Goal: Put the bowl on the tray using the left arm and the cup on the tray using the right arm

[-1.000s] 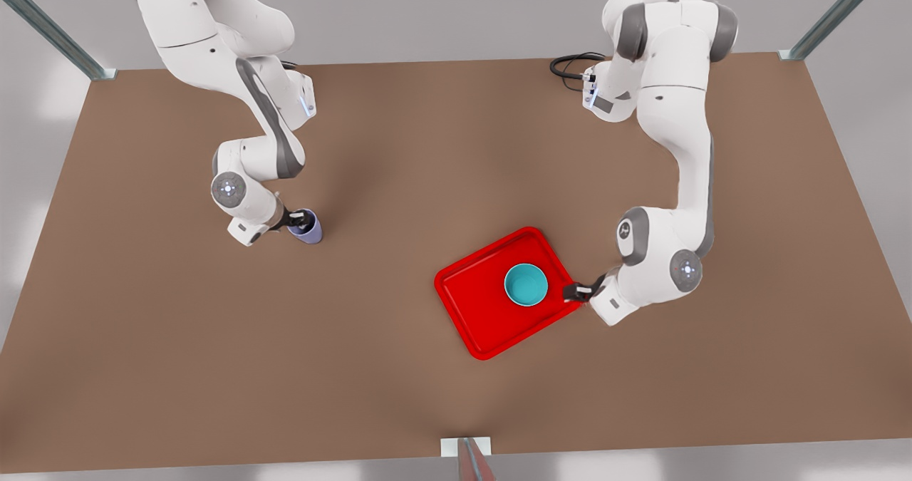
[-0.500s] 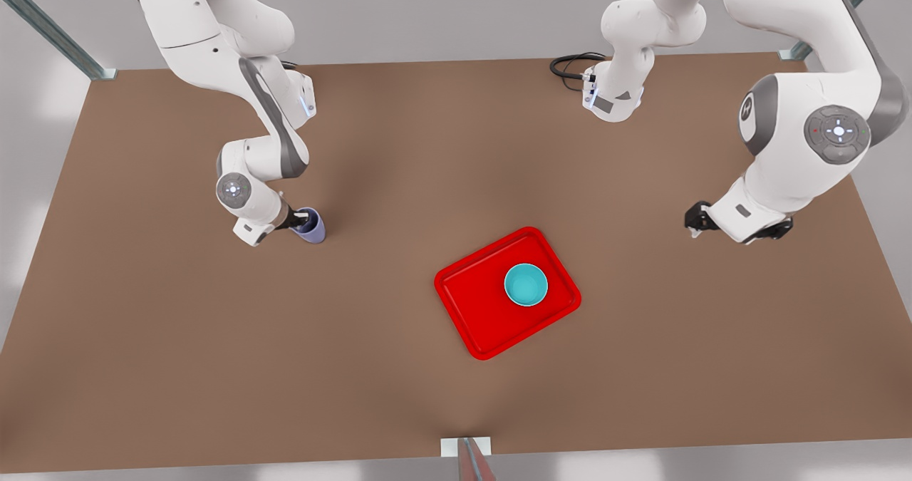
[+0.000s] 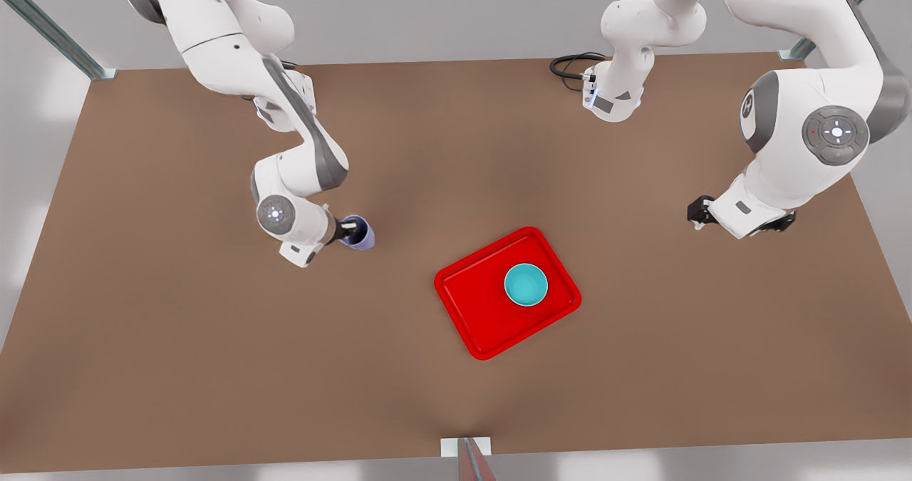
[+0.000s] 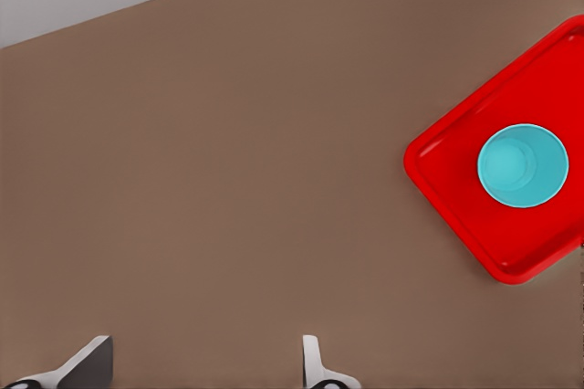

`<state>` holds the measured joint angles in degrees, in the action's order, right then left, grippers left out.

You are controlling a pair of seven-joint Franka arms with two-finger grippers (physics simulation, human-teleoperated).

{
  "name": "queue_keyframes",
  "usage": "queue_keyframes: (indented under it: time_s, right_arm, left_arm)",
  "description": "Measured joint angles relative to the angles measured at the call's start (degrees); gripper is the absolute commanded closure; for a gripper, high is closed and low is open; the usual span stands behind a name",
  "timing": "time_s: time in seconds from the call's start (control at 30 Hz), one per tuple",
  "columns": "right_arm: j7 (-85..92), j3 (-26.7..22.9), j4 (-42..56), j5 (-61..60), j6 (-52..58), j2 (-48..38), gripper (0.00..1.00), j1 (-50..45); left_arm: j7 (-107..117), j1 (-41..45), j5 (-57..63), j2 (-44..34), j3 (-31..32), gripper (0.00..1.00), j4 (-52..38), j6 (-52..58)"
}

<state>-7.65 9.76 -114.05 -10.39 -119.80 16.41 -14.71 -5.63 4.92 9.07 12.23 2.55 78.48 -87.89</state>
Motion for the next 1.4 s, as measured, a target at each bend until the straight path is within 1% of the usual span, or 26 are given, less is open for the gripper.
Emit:
queue_keyframes:
  time_s: [0.13, 0.2, 0.27, 0.33, 0.37, 0.47, 0.5, 0.53, 0.63, 0.73, 0.77, 0.83, 1.07, 1.1, 1.13, 1.17, 1.2, 1.23, 1.4]
  right_arm:
    - [-8.2, -0.4, 9.5, -0.1, 0.6, 5.7, 0.79, -4.6]
    - [-12.1, -1.9, 17.1, -0.1, 4.5, 9.3, 0.79, -8.5]
    - [-13.6, -6.3, 23.5, -2.4, 5.5, 13.4, 0.79, -13.7]
    - [-14.2, -9.4, 27.7, -5.3, 6.1, 16.3, 0.79, -16.9]
    - [-15.2, -11.9, 29.7, -7.0, 6.2, 17.9, 0.79, -20.0]
    - [-16.8, -17.0, 36.3, -11.6, 6.5, 23.2, 0.79, -25.3]
    - [-17.6, -17.7, 38.8, -13.7, 6.5, 25.3, 0.79, -26.6]
    - [-18.3, -20.4, 40.2, -15.2, 6.5, 26.8, 0.79, -29.5]
    - [-21.7, -21.0, 46.3, -15.8, 6.4, 31.8, 0.79, -31.5]
    - [-21.7, -22.8, 48.3, -16.8, 5.8, 33.2, 0.79, -31.2]
    - [-21.9, -23.6, 51.3, -18.3, 5.9, 35.6, 0.79, -31.3]
    - [-25.8, -23.7, 58.1, -20.0, 3.7, 41.0, 0.79, -31.7]
    - [-26.1, -23.8, 59.4, -20.1, -1.1, 45.1, 0.79, -32.2]
    - [-26.0, -23.8, 59.4, -20.1, -1.1, 45.1, 0.67, -32.3]
    - [-26.1, -23.8, 59.3, -20.0, -1.0, 45.2, 0.39, -32.3]
    - [-26.2, -23.8, 59.3, -19.6, -1.0, 45.1, 0.19, -32.3]
    - [-26.1, -23.9, 59.3, -19.6, -1.1, 45.2, 0.10, -32.3]
    - [-26.2, -23.7, 59.1, -19.6, -2.1, 45.2, 0.07, -32.4]
    - [-26.1, -23.8, 58.9, -19.6, -1.7, 45.1, 0.05, -32.4]
  left_arm:
    - [0.0, -0.1, -0.2, 0.1, -0.1, 0.00, 0.1, 0.0]
    - [0.0, -0.1, -0.2, 0.3, -0.6, 0.00, 0.1, 0.0]
    - [0.0, -0.1, -0.3, 0.2, -0.8, 0.00, 0.2, 0.3]
    - [0.1, -0.1, -0.4, -0.1, -1.0, 0.00, 0.2, 1.5]
    - [0.1, 0.0, -0.4, -0.3, -1.0, 0.00, 0.2, 2.3]
    - [0.3, 0.0, -1.0, -0.4, -1.0, 0.00, 0.2, 3.1]
    - [0.8, 0.0, -1.1, -0.6, -1.0, 0.00, 0.2, 3.4]
    - [1.1, 0.0, -1.5, -0.6, -1.0, 0.00, 0.2, 3.5]
    - [2.0, 0.0, -2.2, -0.8, -1.0, 0.00, 0.2, 3.7]
    - [3.6, 0.0, -2.6, -1.4, -1.0, 0.00, 0.2, 4.8]
    - [3.9, 0.0, -3.0, -1.5, -1.0, 0.00, 0.2, 5.1]
    - [4.0, 0.0, -3.4, -1.5, -1.0, 0.00, 0.1, 5.3]
    - [4.1, 0.0, -4.0, -1.6, -1.0, 0.00, 0.2, 5.4]
    - [4.4, 0.0, -4.1, -1.8, -0.9, 0.00, 0.2, 5.4]
    - [4.6, 0.0, -4.1, -1.8, -0.9, 0.00, 0.2, 5.4]
    - [4.6, 0.0, -4.1, -1.8, -0.9, 0.00, 0.2, 5.4]
    - [4.6, 0.0, -4.2, -1.9, -0.9, 0.00, 0.2, 5.4]
    - [4.6, 0.0, -4.2, -1.9, -0.9, 0.00, 0.2, 5.4]
    - [5.8, 0.0, -4.2, -2.7, -0.4, 0.00, 0.2, 6.0]
